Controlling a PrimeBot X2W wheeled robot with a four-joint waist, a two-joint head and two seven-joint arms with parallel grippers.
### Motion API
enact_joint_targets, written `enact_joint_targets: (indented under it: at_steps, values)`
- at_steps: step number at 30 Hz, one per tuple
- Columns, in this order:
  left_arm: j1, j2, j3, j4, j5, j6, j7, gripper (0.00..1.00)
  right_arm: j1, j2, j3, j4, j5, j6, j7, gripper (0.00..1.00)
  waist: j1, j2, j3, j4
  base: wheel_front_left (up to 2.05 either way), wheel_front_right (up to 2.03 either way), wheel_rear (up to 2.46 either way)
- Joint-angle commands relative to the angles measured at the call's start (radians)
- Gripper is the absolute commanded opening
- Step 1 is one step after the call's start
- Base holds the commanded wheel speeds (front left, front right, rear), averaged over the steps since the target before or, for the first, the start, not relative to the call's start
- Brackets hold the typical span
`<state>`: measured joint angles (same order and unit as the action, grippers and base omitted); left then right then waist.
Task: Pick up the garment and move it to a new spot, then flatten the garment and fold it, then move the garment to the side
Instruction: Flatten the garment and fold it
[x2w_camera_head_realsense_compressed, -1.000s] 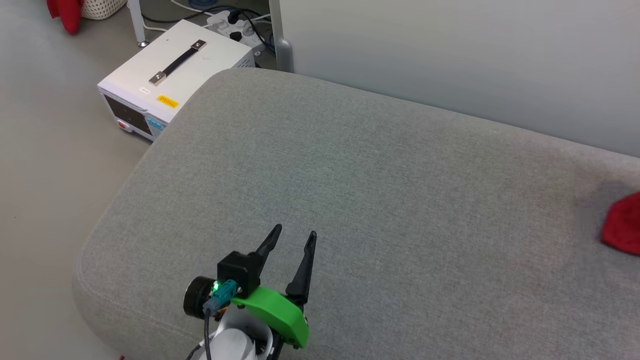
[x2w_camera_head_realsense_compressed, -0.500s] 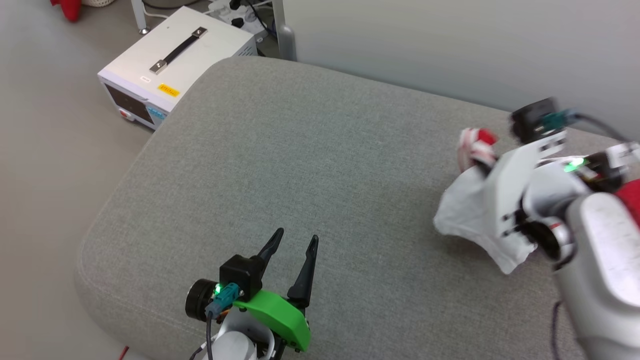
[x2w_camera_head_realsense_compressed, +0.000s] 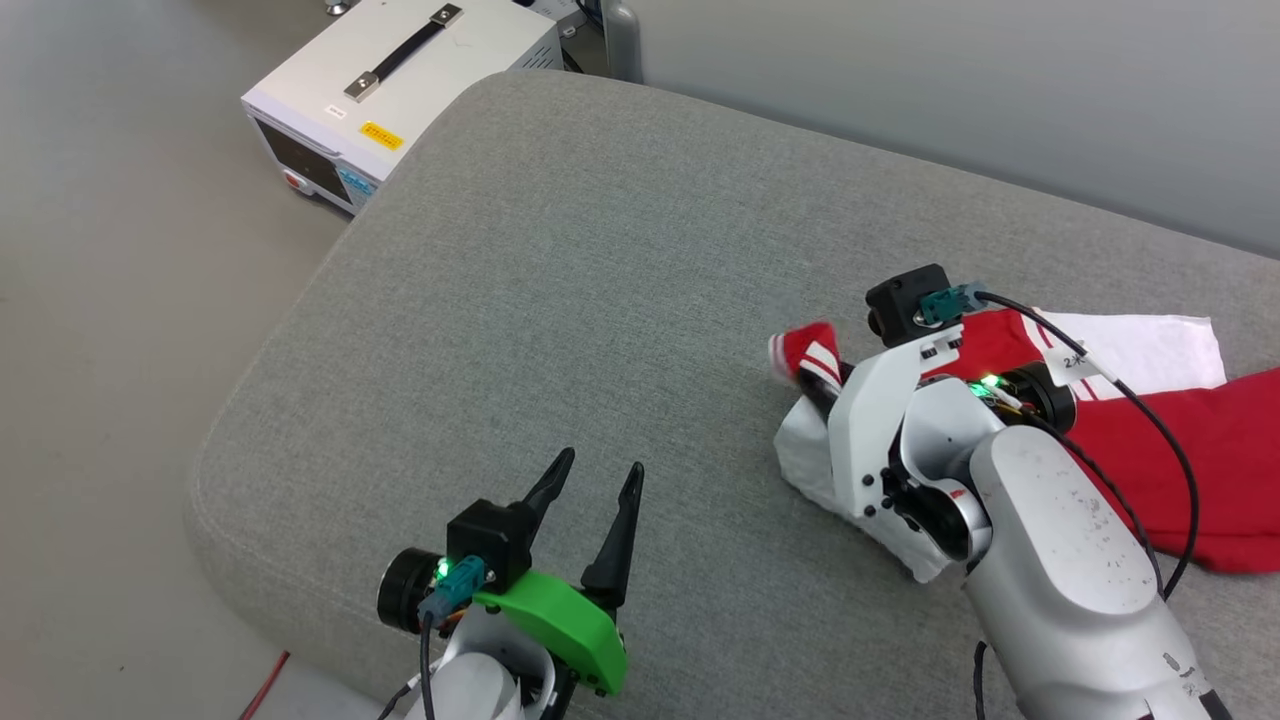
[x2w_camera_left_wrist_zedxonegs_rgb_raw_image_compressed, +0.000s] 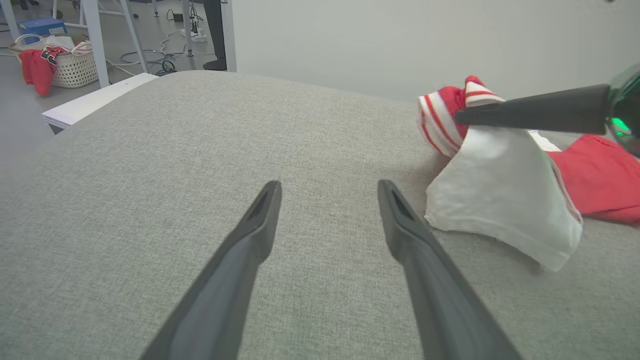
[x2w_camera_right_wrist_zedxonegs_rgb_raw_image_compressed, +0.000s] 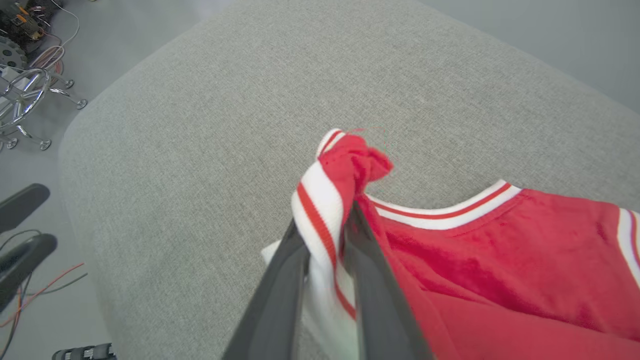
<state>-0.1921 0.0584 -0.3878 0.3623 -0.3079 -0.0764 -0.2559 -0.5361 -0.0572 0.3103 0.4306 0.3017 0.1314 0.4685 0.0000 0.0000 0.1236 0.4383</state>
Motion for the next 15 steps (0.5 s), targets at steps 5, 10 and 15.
enact_joint_targets:
  at_steps: [5, 10, 15]
  values:
    - [-0.010, -0.007, 0.005, 0.009, -0.004, -0.001, -0.006, 1.00, -0.037, 0.005, 0.001, 0.045, 0.007, -0.001, -0.059, 1.00, 0.0000, 0.0000, -0.025, -0.012, 0.00, 0.00, 0.00]
    - [-0.004, -0.008, 0.011, 0.013, 0.004, -0.003, -0.006, 1.00, -0.048, -0.043, -0.002, 0.041, 0.013, -0.001, -0.119, 1.00, 0.0000, 0.0000, -0.053, -0.049, 0.00, 0.00, 0.00]
    - [0.005, -0.007, 0.020, 0.010, 0.008, -0.008, -0.006, 1.00, -0.034, -0.146, 0.001, -0.015, 0.009, -0.001, -0.236, 1.00, 0.0000, 0.0000, -0.086, -0.101, 0.00, 0.00, 0.00]
